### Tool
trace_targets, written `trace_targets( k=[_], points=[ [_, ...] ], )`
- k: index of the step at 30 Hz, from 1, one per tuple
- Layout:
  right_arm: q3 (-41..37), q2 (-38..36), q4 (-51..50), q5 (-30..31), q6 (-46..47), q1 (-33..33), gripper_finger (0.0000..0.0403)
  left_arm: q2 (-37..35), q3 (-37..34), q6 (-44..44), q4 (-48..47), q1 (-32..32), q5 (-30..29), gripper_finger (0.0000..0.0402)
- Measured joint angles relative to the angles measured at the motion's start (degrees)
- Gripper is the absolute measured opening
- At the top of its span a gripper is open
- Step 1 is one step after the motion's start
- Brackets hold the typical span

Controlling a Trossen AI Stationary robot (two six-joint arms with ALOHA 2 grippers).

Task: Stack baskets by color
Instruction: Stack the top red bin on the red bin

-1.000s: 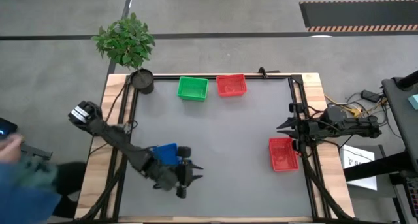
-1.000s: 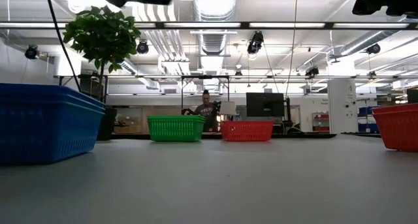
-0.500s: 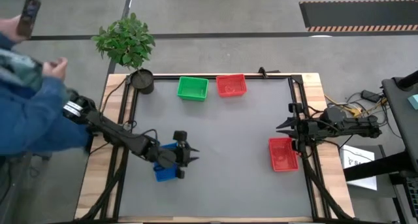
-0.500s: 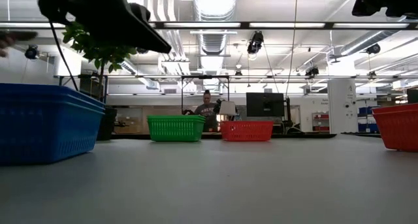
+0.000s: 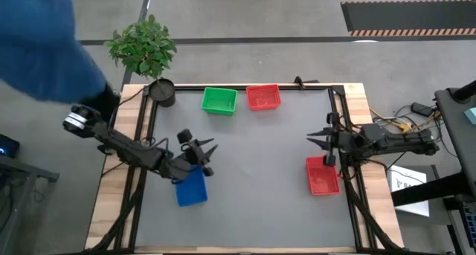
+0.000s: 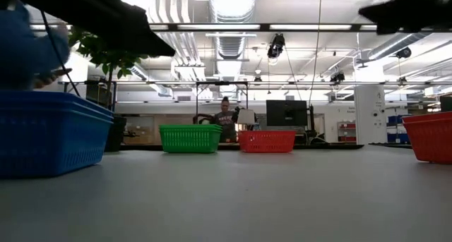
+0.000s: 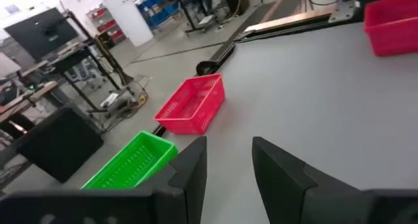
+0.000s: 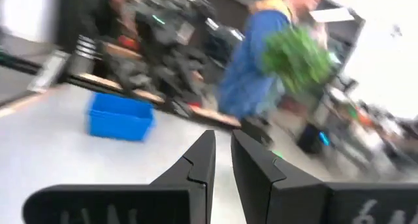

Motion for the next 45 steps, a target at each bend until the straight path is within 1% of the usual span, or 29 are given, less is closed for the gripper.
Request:
trace_targets(
  k=[2, 5, 7, 10, 14, 18, 20, 21, 23, 25, 28, 30, 32, 34, 37, 39, 42, 45],
  points=[
    [0.0, 2.87, -0.11, 3.8, 1.44, -0.08, 0.0042, 0.07, 0.0, 0.03, 0.32, 0.72, 0.0, 0.0106],
    [0.39, 9.01, 1.0, 5.78, 2.17, -0.11, 0.0037, 0.1, -0.37, 0.43, 0.1, 1.89, 0.02, 0.0106],
    [2.21, 13.6, 0.9, 9.19, 3.39, -0.32, 0.0031, 0.11, -0.52, 0.52, 0.0, 2.84, 0.04, 0.0106],
    [6.79, 20.77, -1.82, 14.73, 4.64, -1.17, 0.002, 0.11, -0.68, 1.72, 0.0, 4.26, 0.02, 0.0106],
    [15.63, 30.72, -9.56, 17.79, 7.48, -5.0, 0.001, 0.11, -0.72, 4.36, 0.12, 5.39, 0.02, 0.0106],
    [26.13, 40.46, -20.38, 17.39, 11.07, -12.5, 0.0009, 0.11, -0.72, 7.65, 0.46, 5.43, -0.05, 0.0106],
    [31.43, 45.15, -27.08, 12.99, 10.82, -16.98, 0.0009, 0.11, -0.72, 8.86, 0.48, 5.42, -0.05, 0.0106],
    [34.0, 47.28, -28.61, 10.05, 9.62, -19.4, 0.0009, 0.11, -0.61, 9.49, 0.48, 5.42, -0.05, 0.0106],
    [38.37, 52.07, -32.31, 3.28, 4.48, -23.83, 0.0009, 0.11, -0.25, 11.62, 0.49, 5.42, -0.07, 0.0106],
    [42.04, 57.17, -35.86, -1.05, -2.22, -27.42, 0.0014, 0.11, 0.06, 13.26, 0.71, 5.42, -0.07, 0.0106],
    [47.48, 64.13, -39.99, -2.52, -12.06, -31.58, 0.0034, 0.11, 0.17, 13.64, 0.65, 5.38, -0.05, 0.0106],
    [50.88, 68.42, -39.99, -2.47, -19.0, -33.93, 0.0054, 0.11, 0.16, 13.61, 0.67, 5.38, -0.03, 0.0106],
    [53.85, 72.79, -42.04, -2.12, -28.99, -35.49, 0.0079, 0.11, 0.12, 13.61, 0.65, 5.38, 0.0, 0.0106],
    [56.46, 76.66, -43.61, 1.21, -38.32, -36.5, 0.0104, 0.11, 0.04, 13.59, 0.65, 5.38, 0.02, 0.0106],
    [60.01, 81.28, -42.75, 9.56, -47.51, -37.47, 0.0136, 0.11, -0.09, 13.59, 0.65, 5.38, 0.04, 0.0106],
    [61.56, 84.13, -43.73, 13.34, -53.42, -37.98, 0.0153, 0.11, -0.11, 13.57, 0.56, 5.37, 0.06, 0.0106],
    [63.3, 87.45, -44.9, 15.39, -61.83, -37.78, 0.0168, 0.11, -0.13, 13.58, 0.53, 5.36, 0.08, 0.0106],
    [64.46, 89.65, -43.99, 16.54, -68.15, -37.74, 0.0171, 0.11, -0.2, 13.8, 0.52, 5.36, 0.08, 0.0106]
  ],
)
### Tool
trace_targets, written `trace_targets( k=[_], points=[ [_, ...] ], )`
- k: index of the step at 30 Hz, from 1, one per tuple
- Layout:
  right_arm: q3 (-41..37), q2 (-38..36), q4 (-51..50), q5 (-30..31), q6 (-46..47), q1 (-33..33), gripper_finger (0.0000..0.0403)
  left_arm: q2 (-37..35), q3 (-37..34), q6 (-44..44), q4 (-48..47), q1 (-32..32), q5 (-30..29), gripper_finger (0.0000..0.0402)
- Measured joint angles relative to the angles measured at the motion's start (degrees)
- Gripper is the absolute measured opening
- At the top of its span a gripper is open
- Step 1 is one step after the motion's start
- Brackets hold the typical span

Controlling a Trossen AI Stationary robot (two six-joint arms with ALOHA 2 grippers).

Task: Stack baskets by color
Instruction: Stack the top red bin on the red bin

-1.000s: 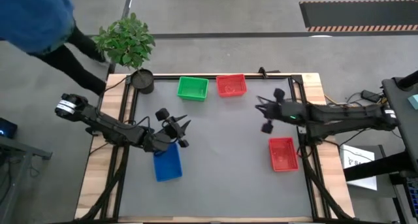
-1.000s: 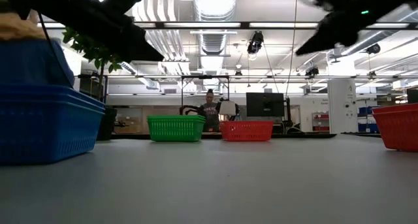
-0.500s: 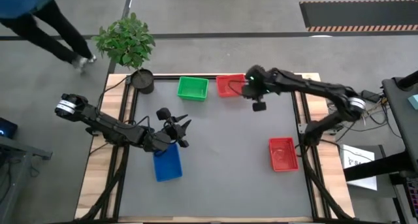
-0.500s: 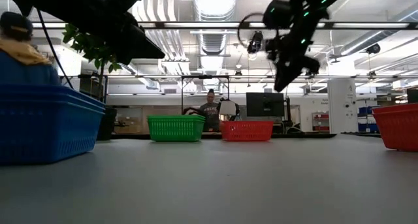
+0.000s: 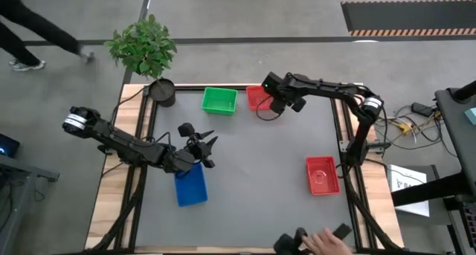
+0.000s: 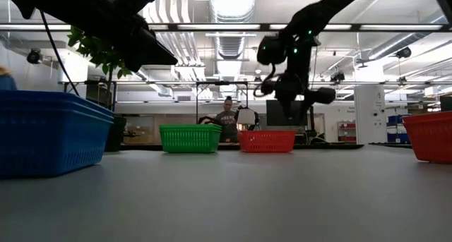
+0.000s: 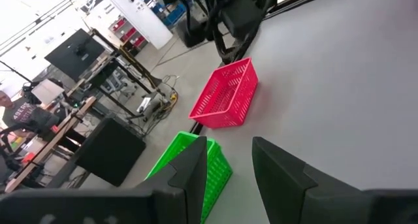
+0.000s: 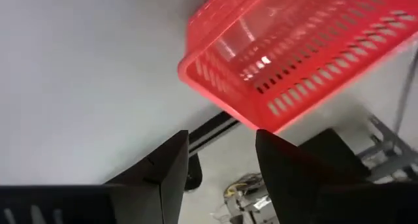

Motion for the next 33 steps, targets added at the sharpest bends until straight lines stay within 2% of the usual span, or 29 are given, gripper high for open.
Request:
trace_targets(
  k=[5, 12, 17, 21, 28, 33],
  points=[
    [0.24, 3.2, 2.07, 0.54, -4.73, -0.49, 0.0159, 0.0, 0.0, 0.15, 0.0, 0.01, 0.0, 0.0106],
    [0.25, 8.33, 6.6, 0.35, -4.28, -2.94, 0.0124, 0.0, -0.02, 2.26, 0.02, 0.01, 0.02, 0.0106],
    [0.37, 9.15, 6.87, -0.17, -4.53, -2.88, 0.0066, 0.0, -0.02, 2.64, 0.04, 0.01, 0.02, 0.0106],
    [0.37, 8.07, 3.38, -0.83, -4.25, -2.43, 0.0017, 0.0, -0.02, 2.7, 0.04, 0.04, 0.02, 0.0106],
    [0.35, 5.58, -0.68, 0.1, 4.83, 0.44, 0.0011, 0.0, -0.02, 3.14, 0.07, 0.44, 0.02, 0.0106],
    [0.3, 1.54, -1.44, 4.25, 22.17, 4.91, 0.001, 0.0, -0.03, 3.09, 0.07, 0.44, 0.04, 0.0106]
  ],
)
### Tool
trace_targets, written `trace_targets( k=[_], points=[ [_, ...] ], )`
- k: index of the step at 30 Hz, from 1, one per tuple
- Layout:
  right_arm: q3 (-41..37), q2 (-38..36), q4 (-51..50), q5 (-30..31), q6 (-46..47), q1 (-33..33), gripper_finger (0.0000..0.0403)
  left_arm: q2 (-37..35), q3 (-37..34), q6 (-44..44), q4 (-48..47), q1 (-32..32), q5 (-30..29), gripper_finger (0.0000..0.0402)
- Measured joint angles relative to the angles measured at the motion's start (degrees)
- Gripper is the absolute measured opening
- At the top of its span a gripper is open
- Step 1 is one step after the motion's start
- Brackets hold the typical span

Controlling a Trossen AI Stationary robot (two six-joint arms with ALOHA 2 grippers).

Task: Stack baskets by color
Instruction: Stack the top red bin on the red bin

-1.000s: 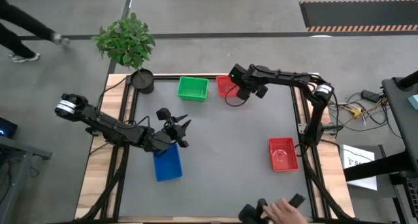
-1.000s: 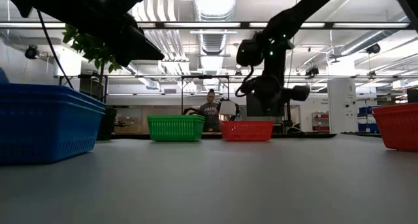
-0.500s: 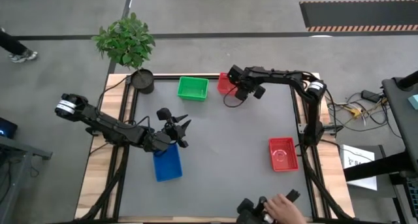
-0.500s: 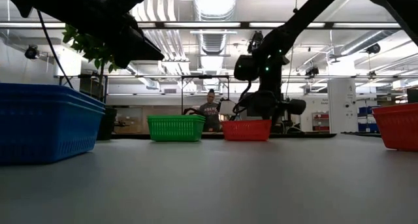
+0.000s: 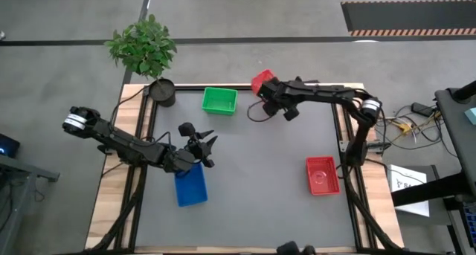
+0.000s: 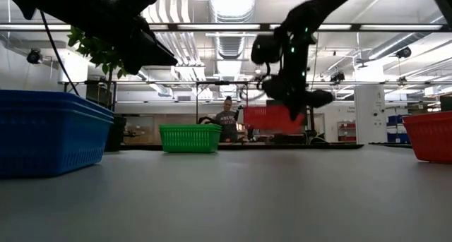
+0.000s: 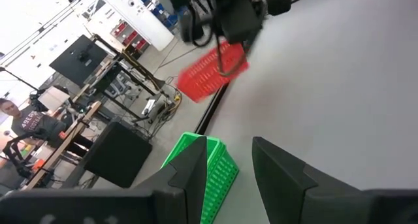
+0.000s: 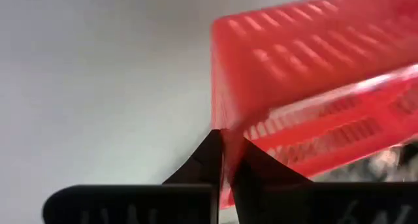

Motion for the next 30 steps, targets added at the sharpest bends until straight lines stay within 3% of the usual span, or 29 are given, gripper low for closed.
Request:
trace_targets(
  k=[3, 6, 13, 15, 19, 30],
  points=[
    [0.07, -2.7, -2.84, 3.53, 12.29, 3.56, 0.0009, 0.0, -0.01, -0.02, 0.05, 0.0, -0.02, 0.0106],
    [1.2, -5.07, -13.03, 2.85, 23.4, 7.88, 0.0008, 0.0, -0.01, -0.02, 0.35, 0.0, -0.02, 0.0106],
    [7.41, -9.34, -33.39, -10.61, 52.44, 18.81, 0.0008, 0.0, -0.01, 0.0, 0.83, 0.0, 0.01, 0.0106],
    [8.5, -10.44, -37.12, -11.73, 58.7, 22.61, 0.0008, 0.0, -0.01, 0.0, 0.83, 0.0, 0.01, 0.0106],
    [8.92, -11.62, -43.59, -12.24, 68.29, 30.47, 0.0008, 0.0, -0.01, 0.02, 0.83, 0.0, -0.01, 0.0106],
    [8.52, -12.32, -42.95, -31.38, 84.96, 44.53, 0.0008, 0.0, 0.01, -0.5, 1.11, -0.04, 0.01, 0.0106]
  ],
)
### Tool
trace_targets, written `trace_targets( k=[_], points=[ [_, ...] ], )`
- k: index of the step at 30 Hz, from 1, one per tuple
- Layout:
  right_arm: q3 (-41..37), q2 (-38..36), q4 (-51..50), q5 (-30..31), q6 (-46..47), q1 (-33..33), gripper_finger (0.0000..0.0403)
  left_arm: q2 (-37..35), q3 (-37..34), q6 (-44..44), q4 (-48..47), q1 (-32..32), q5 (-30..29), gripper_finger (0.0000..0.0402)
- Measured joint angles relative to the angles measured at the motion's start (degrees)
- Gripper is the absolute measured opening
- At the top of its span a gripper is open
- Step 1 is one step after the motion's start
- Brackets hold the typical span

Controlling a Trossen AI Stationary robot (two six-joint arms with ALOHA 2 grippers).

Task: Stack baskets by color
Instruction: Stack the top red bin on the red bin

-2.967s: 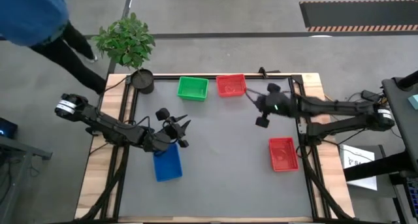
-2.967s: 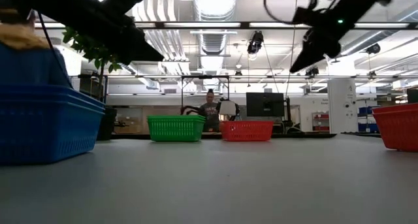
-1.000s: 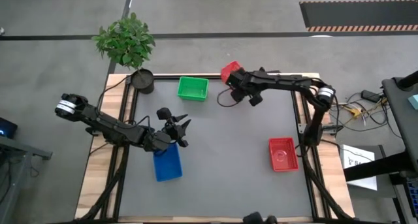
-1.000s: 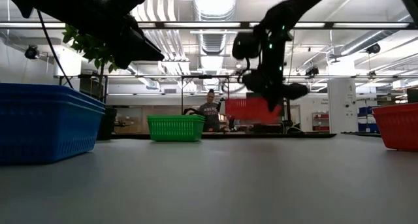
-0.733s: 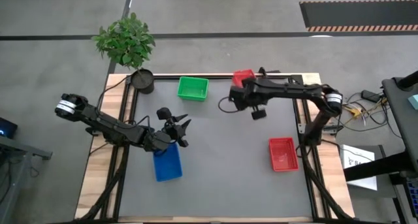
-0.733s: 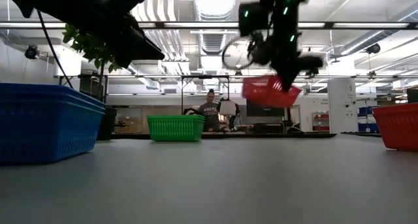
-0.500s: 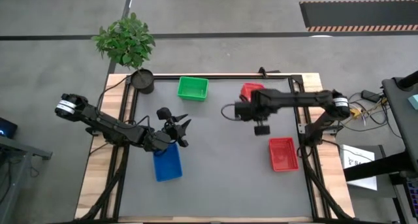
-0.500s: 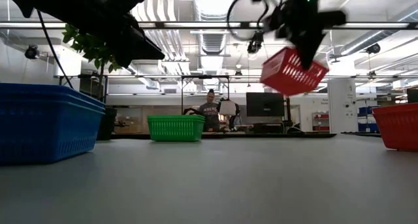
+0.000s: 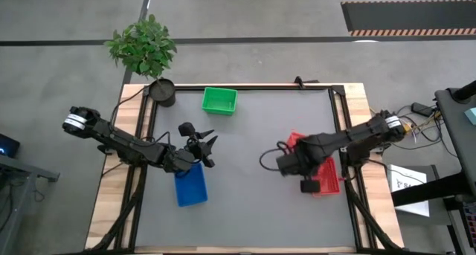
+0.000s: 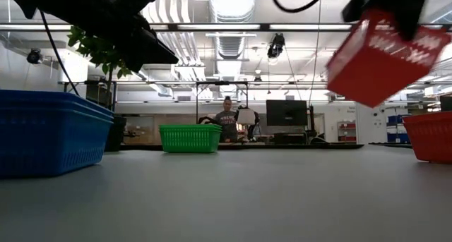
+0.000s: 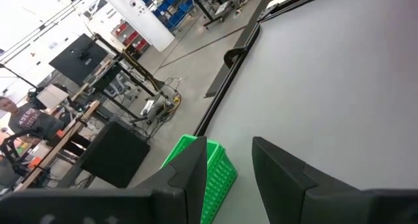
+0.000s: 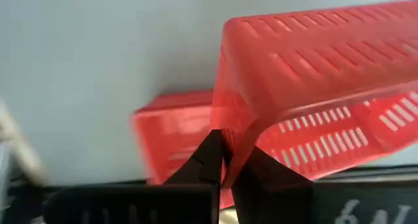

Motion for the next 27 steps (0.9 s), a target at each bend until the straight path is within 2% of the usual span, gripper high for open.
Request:
trace_targets(
  k=[5, 10, 21, 27],
  points=[
    [-0.07, 0.38, 0.06, -5.24, 8.98, 5.12, 0.0008, 0.0, 0.0, -0.04, 0.19, 0.0, 0.0, 0.0106],
    [-0.17, 1.81, 0.21, -8.94, 14.04, 10.4, 0.0008, 0.0, 0.0, -0.15, 1.89, 0.0, 0.01, 0.0106],
    [-0.19, 2.47, 0.12, -9.96, 25.45, 17.49, 0.0008, 0.0, 0.0, -0.13, 1.9, 0.0, 0.02, 0.0106],
    [-2.06, 2.47, 0.09, -9.96, 29.11, 19.11, 0.0008, 0.0, -0.02, -0.13, 1.88, 0.0, 0.02, 0.0106]
  ],
)
